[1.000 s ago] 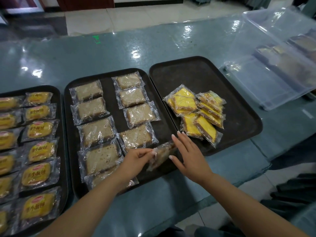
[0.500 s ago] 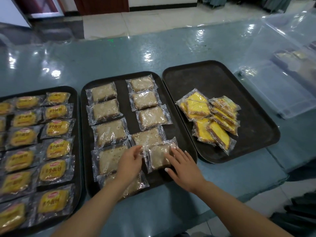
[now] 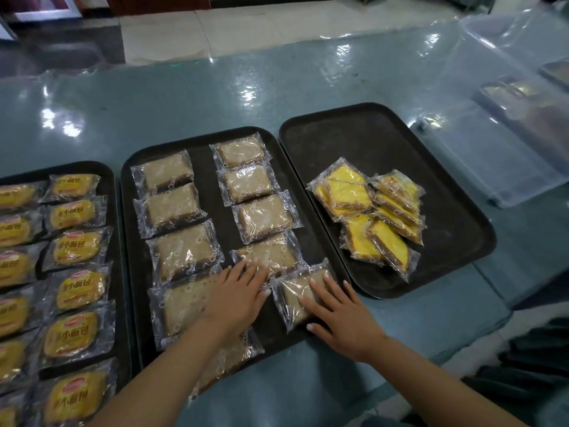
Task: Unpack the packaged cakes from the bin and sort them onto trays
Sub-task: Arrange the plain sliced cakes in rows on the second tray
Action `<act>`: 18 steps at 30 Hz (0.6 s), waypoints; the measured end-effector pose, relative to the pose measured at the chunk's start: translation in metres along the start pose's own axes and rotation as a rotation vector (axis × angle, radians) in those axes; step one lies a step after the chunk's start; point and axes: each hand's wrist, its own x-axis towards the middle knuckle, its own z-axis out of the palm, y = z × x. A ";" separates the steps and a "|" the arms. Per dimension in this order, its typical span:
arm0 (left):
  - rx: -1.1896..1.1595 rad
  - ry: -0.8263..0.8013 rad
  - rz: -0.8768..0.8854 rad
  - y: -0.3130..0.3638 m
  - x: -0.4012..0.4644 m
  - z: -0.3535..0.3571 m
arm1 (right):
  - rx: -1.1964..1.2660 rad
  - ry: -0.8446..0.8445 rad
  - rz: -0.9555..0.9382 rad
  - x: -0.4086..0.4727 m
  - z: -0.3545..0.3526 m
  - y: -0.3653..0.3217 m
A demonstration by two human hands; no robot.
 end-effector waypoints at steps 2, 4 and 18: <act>0.002 0.006 0.024 0.005 0.011 0.003 | 0.011 0.002 0.019 0.000 0.000 -0.004; 0.036 -0.006 0.043 0.006 0.017 0.006 | 0.034 0.016 0.030 0.001 0.002 -0.006; 0.103 0.045 0.111 -0.009 0.013 0.025 | 0.066 0.034 0.046 0.022 -0.007 -0.018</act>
